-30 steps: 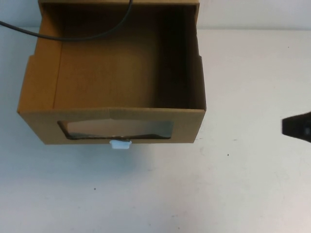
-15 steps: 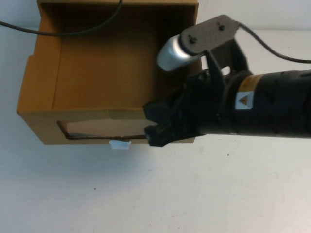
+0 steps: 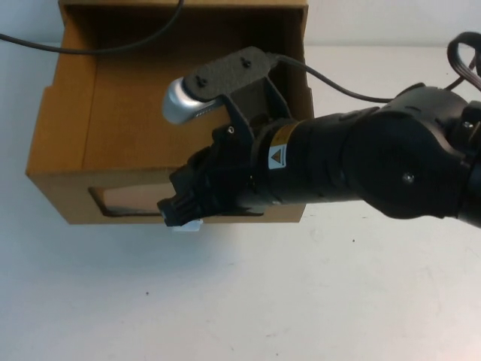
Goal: Close the shoe box
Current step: Close the shoe box with your right arm
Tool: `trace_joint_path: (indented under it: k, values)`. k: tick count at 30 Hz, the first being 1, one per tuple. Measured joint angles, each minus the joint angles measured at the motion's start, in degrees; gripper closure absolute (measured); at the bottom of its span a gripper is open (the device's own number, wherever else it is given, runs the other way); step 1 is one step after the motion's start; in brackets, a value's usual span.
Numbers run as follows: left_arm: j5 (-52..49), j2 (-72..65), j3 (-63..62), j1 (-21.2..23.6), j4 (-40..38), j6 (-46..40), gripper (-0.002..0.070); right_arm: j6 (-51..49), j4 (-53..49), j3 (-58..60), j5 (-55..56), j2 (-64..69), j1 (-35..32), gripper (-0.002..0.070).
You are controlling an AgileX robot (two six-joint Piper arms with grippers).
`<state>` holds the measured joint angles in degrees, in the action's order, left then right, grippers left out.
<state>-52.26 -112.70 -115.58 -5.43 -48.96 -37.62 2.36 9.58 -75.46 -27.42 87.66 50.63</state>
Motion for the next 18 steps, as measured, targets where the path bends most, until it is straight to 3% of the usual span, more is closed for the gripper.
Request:
trace_joint_path:
  k: [18]
  values:
    - [0.0, -0.2, 0.0, 0.1, -0.7, 0.0, 0.0680, -1.0, -3.0, -9.2, -2.8, 6.0, -5.2, 0.0687]
